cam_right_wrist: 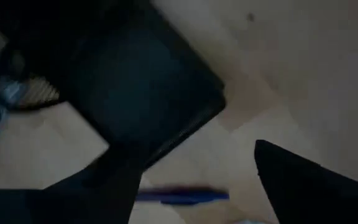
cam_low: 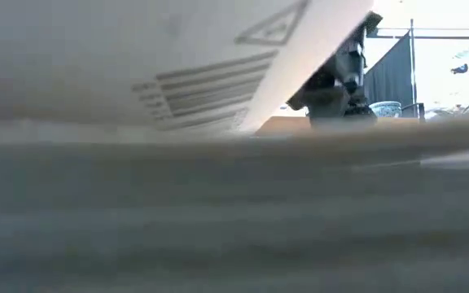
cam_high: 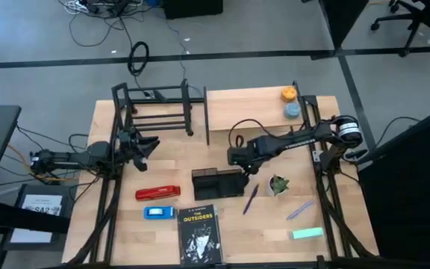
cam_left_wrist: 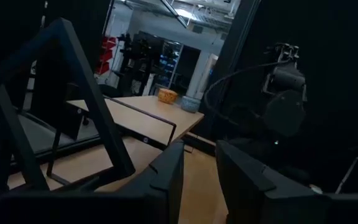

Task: Stock shelves
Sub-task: Put the black desk organizer on the shelf

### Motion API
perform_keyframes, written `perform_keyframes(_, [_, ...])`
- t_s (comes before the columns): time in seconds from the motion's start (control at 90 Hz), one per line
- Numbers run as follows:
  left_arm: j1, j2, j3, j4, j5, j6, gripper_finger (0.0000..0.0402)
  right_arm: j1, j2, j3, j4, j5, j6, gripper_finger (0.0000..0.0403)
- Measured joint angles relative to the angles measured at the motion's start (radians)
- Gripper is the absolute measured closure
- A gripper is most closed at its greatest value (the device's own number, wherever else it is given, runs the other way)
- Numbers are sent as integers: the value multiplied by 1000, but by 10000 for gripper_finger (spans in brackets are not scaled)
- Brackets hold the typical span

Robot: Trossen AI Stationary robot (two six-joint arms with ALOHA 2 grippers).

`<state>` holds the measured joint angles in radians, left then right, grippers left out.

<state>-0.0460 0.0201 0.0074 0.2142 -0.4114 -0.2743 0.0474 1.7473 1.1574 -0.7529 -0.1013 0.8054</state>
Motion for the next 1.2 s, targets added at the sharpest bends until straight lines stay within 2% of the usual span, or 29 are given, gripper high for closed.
perform_keyframes(0.089, [0, 0, 0, 0, 0, 0, 326, -3, 0, -50, 84, -9, 41, 147])
perform_keyframes(0.167, [0, 0, 0, 0, 0, 0, 326, -3, 0, -79, 125, -15, 71, 186])
perform_keyframes(0.244, [0, 0, 0, 0, 0, 0, 326, -3, 0, -94, 149, -23, 86, 243])
perform_keyframes(0.378, [0, 0, 0, 1, 0, 0, 326, -3, 0, -98, 148, -26, 91, 367])
perform_keyframes(0.422, [0, 0, 0, 1, 0, 0, 326, -4, -3, -99, 144, -27, 88, 385])
perform_keyframes(0.611, [0, 0, 0, 6, 0, 0, 326, -13, -64, -100, 149, -18, 90, 400])
perform_keyframes(0.856, [0, 0, 0, 6, 0, -1, 326, -54, -231, -100, 147, -20, 77, 402])
perform_keyframes(1.022, [0, 0, 0, 6, 0, 0, 326, -103, -359, -74, 121, 1, 80, 402])
perform_keyframes(1.2, [0, 0, 0, 6, 0, -1, 326, -168, -430, -29, 51, 35, 54, 402])
